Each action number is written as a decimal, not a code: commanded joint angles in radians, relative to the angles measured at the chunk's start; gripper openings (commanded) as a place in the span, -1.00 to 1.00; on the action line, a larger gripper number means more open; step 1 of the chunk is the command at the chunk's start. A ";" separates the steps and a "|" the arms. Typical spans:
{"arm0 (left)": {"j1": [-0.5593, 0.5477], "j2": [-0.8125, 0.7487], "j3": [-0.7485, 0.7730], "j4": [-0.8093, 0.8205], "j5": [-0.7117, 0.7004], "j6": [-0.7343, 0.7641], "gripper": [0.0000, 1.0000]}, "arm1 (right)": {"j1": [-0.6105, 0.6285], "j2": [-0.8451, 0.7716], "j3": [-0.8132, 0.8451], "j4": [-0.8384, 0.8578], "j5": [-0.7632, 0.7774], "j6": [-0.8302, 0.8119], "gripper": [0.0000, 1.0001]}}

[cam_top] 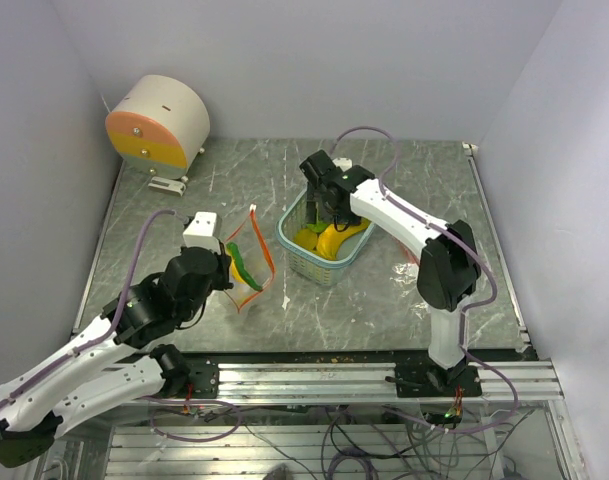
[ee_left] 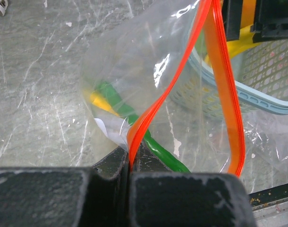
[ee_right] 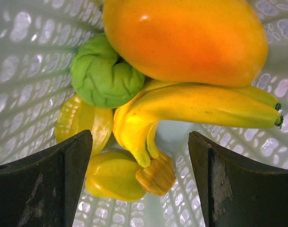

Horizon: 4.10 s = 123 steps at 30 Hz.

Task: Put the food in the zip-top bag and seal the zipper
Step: Pick up the fake fruit from the bin, then place the fake fruit in the zipper food storage bag.

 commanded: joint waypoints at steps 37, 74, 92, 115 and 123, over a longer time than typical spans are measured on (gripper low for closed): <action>0.005 0.010 -0.006 -0.020 -0.044 -0.083 -0.86 | -0.064 -0.299 -0.239 0.266 -0.078 -0.120 -1.00; 0.004 0.019 -0.037 0.105 0.004 -0.200 -0.86 | 0.396 -0.820 -0.957 1.770 -0.487 -0.117 -1.00; 0.005 0.008 -0.024 0.115 0.026 -0.210 -0.87 | 0.428 -0.629 -1.044 1.962 -0.350 0.006 -1.00; 0.004 0.038 0.027 0.108 0.013 -0.169 -0.86 | 0.603 -0.512 -0.922 1.414 -0.041 -0.388 -1.00; 0.005 0.061 0.031 0.124 0.026 -0.163 -0.86 | 0.700 -0.437 -0.824 1.225 -0.021 -0.524 -1.00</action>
